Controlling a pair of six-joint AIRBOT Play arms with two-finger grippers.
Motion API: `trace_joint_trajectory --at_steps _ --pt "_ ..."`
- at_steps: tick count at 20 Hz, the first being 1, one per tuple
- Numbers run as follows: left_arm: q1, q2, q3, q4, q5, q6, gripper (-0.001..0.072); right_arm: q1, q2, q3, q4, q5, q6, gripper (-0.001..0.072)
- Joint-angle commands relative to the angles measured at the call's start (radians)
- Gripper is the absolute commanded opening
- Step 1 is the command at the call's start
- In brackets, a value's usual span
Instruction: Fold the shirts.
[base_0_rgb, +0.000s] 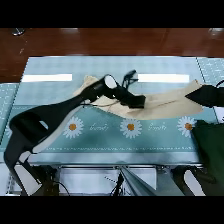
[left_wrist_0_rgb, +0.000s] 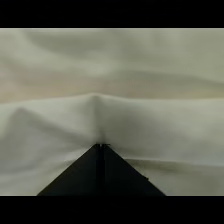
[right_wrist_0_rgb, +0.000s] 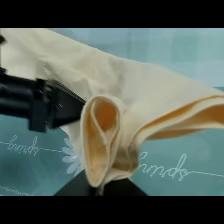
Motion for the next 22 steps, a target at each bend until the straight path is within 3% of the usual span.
trace_joint_trajectory --at_steps 1,5,8,11,14,17,20,22 --pt "-0.130 -0.065 0.019 -0.064 -0.053 -0.025 0.0033 0.000 0.028 -0.005 0.056 -0.011 0.010 0.0023" --pt "-0.040 -0.051 0.098 -0.068 -0.159 0.027 0.0033 0.001 0.028 -0.005 0.098 -0.001 0.009 0.0023" --pt "0.220 0.024 0.115 -0.050 -0.230 0.012 0.0032 0.036 0.028 -0.005 0.152 -0.010 0.010 0.0023" --pt "0.520 0.151 0.114 0.014 -0.352 -0.011 0.0032 0.226 -0.024 0.015 0.155 -0.103 0.053 0.0023" --pt "0.756 0.354 0.066 0.136 -0.395 0.007 0.0032 0.476 -0.200 0.107 0.153 -0.270 0.081 0.0023" --pt "0.922 0.614 -0.084 0.193 -0.380 0.091 0.0032 0.654 -0.459 0.252 0.153 -0.407 0.081 0.0023" --pt "1.007 0.906 -0.340 0.193 -0.316 0.191 0.0033 0.752 -0.740 0.442 0.159 -0.487 0.082 0.0023" --pt "1.024 1.075 -0.529 0.193 -0.261 0.193 0.0033 0.781 -0.896 0.559 0.164 -0.504 0.108 0.0024"
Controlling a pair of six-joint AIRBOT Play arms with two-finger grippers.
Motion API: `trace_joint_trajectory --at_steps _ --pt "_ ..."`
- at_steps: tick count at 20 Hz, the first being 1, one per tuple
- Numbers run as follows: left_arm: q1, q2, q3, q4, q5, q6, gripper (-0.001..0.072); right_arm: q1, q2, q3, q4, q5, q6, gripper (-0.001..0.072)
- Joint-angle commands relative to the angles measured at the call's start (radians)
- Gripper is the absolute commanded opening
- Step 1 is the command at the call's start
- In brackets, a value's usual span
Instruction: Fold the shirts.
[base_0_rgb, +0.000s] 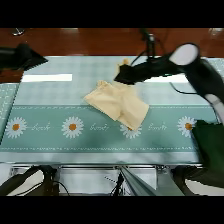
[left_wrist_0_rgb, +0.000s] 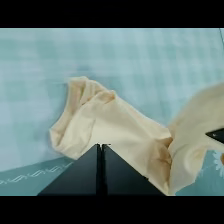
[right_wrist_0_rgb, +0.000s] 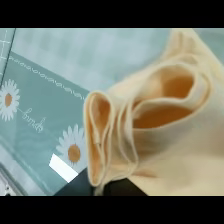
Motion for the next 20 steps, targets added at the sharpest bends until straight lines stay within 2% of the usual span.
trace_joint_trajectory --at_steps 1,3,4,5,6,8,11,12,13,15,16,17,18,20 --pt "0.064 0.300 -0.304 0.019 0.079 0.051 0.0033 0.086 -0.284 0.198 0.021 -0.077 0.031 0.0023" --pt "0.043 0.391 -0.458 0.018 0.118 0.051 0.0033 0.092 -0.382 0.259 0.065 -0.078 0.040 0.0024" --pt "0.027 0.411 -0.520 0.018 0.136 0.051 0.0033 0.096 -0.417 0.280 0.086 -0.083 0.042 0.0046" --pt "0.011 0.413 -0.565 0.018 0.150 0.051 0.0033 0.096 -0.449 0.299 0.119 -0.080 0.051 0.0275" --pt "-0.006 0.407 -0.603 0.018 0.169 0.051 0.0033 0.095 -0.464 0.305 0.162 -0.066 0.041 0.0629" --pt "-0.023 0.394 -0.651 0.017 0.215 0.051 0.0033 0.060 -0.448 0.305 0.185 -0.006 0.017 0.0630" --pt "-0.022 0.386 -0.663 0.019 0.223 0.051 0.0033 -0.083 -0.331 0.305 0.144 0.233 0.019 0.0630" --pt "-0.022 0.387 -0.663 0.019 0.222 0.051 0.0033 -0.134 -0.272 0.305 0.072 0.325 0.026 0.0630" --pt "-0.022 0.387 -0.663 0.019 0.222 0.051 0.0033 -0.182 -0.195 0.299 -0.063 0.415 0.043 0.0629" --pt "-0.022 0.386 -0.663 0.019 0.223 0.051 0.0033 -0.245 0.000 0.214 -0.419 0.504 0.106 0.0629" --pt "-0.022 0.386 -0.663 0.019 0.224 0.051 0.0033 -0.274 0.124 0.112 -0.573 0.484 0.153 0.0630" --pt "-0.022 0.386 -0.663 0.019 0.224 0.052 0.0033 -0.301 0.245 -0.013 -0.663 0.440 0.197 0.0630" --pt "-0.022 0.386 -0.663 0.019 0.225 0.052 0.0034 -0.332 0.379 -0.172 -0.711 0.370 0.244 0.0630" --pt "-0.022 0.386 -0.663 0.019 0.232 0.052 0.0034 -0.379 0.621 -0.502 -0.706 0.208 0.356 0.0629"
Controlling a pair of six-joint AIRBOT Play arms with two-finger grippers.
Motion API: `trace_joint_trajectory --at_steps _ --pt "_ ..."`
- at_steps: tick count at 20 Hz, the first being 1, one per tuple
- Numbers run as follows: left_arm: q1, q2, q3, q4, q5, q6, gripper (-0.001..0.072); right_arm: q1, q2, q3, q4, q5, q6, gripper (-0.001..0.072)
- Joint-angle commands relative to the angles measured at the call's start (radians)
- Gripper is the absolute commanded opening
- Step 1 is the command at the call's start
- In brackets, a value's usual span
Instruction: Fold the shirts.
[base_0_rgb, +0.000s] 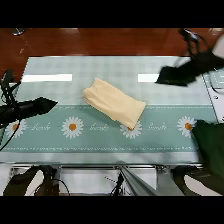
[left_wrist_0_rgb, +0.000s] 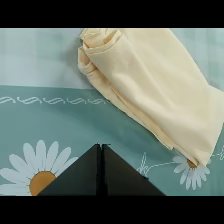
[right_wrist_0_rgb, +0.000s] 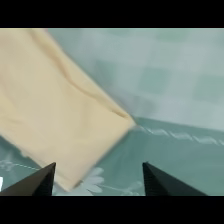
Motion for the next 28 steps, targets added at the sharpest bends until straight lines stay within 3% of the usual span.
trace_joint_trajectory --at_steps 1,3,4,7,11,14,17,23,24,25,26,28 --pt "-0.001 0.000 -0.002 0.001 0.008 0.000 0.0034 -0.083 0.405 -0.504 -0.166 -0.214 0.226 0.0629" --pt "-0.001 0.000 -0.002 0.001 0.007 0.000 0.0034 -0.080 0.525 -0.769 -0.010 -0.381 0.333 0.0629" --pt "-0.002 0.000 -0.002 0.001 0.007 0.000 0.0034 -0.080 0.540 -0.866 0.127 -0.471 0.319 0.0629" --pt "-0.001 0.001 -0.002 0.000 0.006 0.000 0.0034 -0.080 0.463 -0.998 0.508 -0.673 0.097 0.0629" --pt "-0.001 0.000 -0.002 0.001 0.006 0.000 0.0033 -0.080 0.197 -0.929 0.829 -0.642 -0.235 0.0629" --pt "-0.001 0.000 -0.002 0.001 0.006 0.000 0.0034 -0.080 -0.012 -0.833 0.930 -0.580 -0.374 0.0629" --pt "-0.002 0.000 -0.002 0.001 0.006 0.000 0.0034 -0.079 -0.195 -0.725 0.969 -0.504 -0.438 0.0629" --pt "-0.001 0.001 -0.002 0.000 0.006 -0.001 0.0033 0.067 -0.365 -0.559 0.982 -0.432 -0.454 0.0611" --pt "-0.001 0.001 -0.002 0.000 0.005 -0.001 0.0034 0.089 -0.373 -0.534 0.976 -0.414 -0.454 0.0552" --pt "-0.001 0.001 -0.002 0.000 0.005 -0.001 0.0034 0.103 -0.375 -0.510 0.959 -0.401 -0.454 0.0314" --pt "-0.001 0.001 -0.002 0.000 0.005 -0.001 0.0034 0.109 -0.375 -0.486 0.946 -0.386 -0.467 0.0012" --pt "-0.001 0.001 -0.002 0.001 0.003 0.000 0.0034 0.107 -0.374 -0.395 0.905 -0.323 -0.474 0.0022"
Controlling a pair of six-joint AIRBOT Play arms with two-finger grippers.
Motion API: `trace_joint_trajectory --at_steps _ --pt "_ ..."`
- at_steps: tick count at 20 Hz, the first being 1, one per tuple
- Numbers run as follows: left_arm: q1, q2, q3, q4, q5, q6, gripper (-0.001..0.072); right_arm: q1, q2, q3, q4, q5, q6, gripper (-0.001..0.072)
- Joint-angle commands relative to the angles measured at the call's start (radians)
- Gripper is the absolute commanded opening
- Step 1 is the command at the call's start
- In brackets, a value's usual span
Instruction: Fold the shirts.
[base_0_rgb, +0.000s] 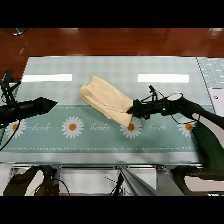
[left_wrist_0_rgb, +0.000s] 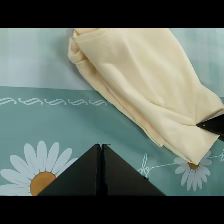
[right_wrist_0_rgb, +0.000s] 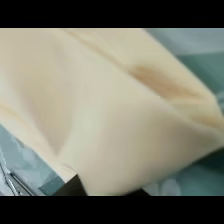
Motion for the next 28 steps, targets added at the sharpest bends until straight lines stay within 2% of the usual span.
trace_joint_trajectory --at_steps 1,9,12,14,21,23,24,28 --pt "0.000 0.001 0.000 0.000 -0.002 0.000 0.0034 0.021 -0.010 0.165 -0.064 0.121 0.005 0.0022" --pt "-0.001 0.000 0.000 0.000 -0.028 0.000 0.0034 0.005 0.034 0.973 -0.584 0.355 0.402 0.0022" --pt "-0.002 0.000 0.000 0.000 -0.041 0.000 0.0034 -0.087 0.034 1.180 -0.600 0.479 0.458 0.0022" --pt "-0.002 -0.001 0.000 0.000 -0.053 0.000 0.0034 -0.186 0.044 1.260 -0.606 0.579 0.458 0.0022" --pt "-0.002 -0.002 -0.002 0.000 -0.083 0.000 0.0034 -0.672 0.154 1.256 -0.607 0.919 0.459 0.0022" --pt "-0.002 -0.001 -0.002 0.000 -0.083 0.000 0.0034 -0.791 0.204 1.196 -0.624 0.923 0.449 0.0022" --pt "-0.002 -0.002 -0.002 0.000 -0.083 0.000 0.0034 -0.836 0.231 1.155 -0.663 0.924 0.430 0.0022" --pt "-0.002 -0.001 -0.002 0.000 -0.087 0.000 0.0034 -0.983 0.399 0.869 -0.985 0.924 0.370 0.0023"
